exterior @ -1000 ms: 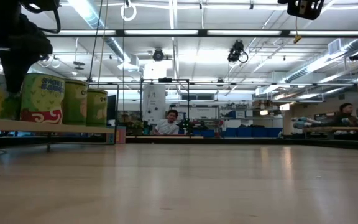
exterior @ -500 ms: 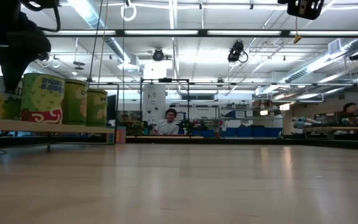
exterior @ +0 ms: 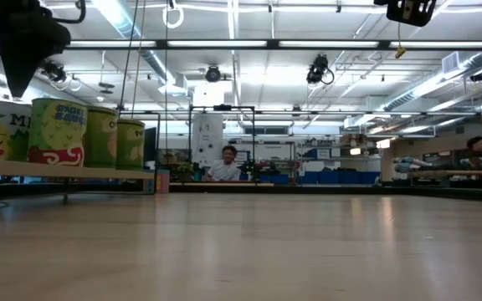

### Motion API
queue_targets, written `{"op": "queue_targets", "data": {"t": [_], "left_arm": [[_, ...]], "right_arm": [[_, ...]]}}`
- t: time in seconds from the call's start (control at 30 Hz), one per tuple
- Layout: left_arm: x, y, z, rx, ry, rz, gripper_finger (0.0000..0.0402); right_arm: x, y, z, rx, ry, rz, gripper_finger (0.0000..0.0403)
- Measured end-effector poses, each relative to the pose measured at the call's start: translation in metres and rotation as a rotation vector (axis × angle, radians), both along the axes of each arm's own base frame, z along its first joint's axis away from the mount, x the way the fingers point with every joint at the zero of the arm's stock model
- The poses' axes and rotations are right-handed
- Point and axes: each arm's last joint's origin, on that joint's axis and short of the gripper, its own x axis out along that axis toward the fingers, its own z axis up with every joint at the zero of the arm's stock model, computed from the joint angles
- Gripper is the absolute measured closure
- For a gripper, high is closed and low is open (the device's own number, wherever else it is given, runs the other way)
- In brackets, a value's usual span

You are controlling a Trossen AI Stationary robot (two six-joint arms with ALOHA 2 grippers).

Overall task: Pick and place cans onto a shelf
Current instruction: Adjust the canned goods on the shelf

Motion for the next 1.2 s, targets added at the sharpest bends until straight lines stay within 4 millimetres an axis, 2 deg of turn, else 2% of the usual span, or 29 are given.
{"op": "queue_targets", "data": {"t": [0.13,0.33,0.6,0.7,0.97,1.2], "left_arm": [[0.000,0.000,0.014,-0.019,-0.029,-0.001,0.0049],[0.008,-0.006,0.034,0.005,-0.188,-0.037,0.0049],[0.023,-0.018,0.043,0.042,-0.402,-0.087,0.0049],[0.020,-0.018,0.039,0.074,-0.368,-0.092,0.0049],[0.015,-0.017,0.008,0.099,-0.251,-0.082,0.0049],[0.014,-0.016,0.003,0.123,-0.245,-0.018,0.0049]], "right_arm": [[0.000,0.000,0.000,-0.001,0.001,0.000,0.0249],[0.000,-0.001,0.000,-0.033,-0.008,0.009,0.0249],[0.000,-0.001,0.000,-0.070,-0.014,0.040,0.0249],[0.000,-0.001,0.000,-0.082,-0.016,0.051,0.0249],[0.000,-0.001,0.000,-0.092,-0.011,0.058,0.0249],[0.000,-0.001,-0.001,-0.093,-0.009,0.059,0.0249]]}}
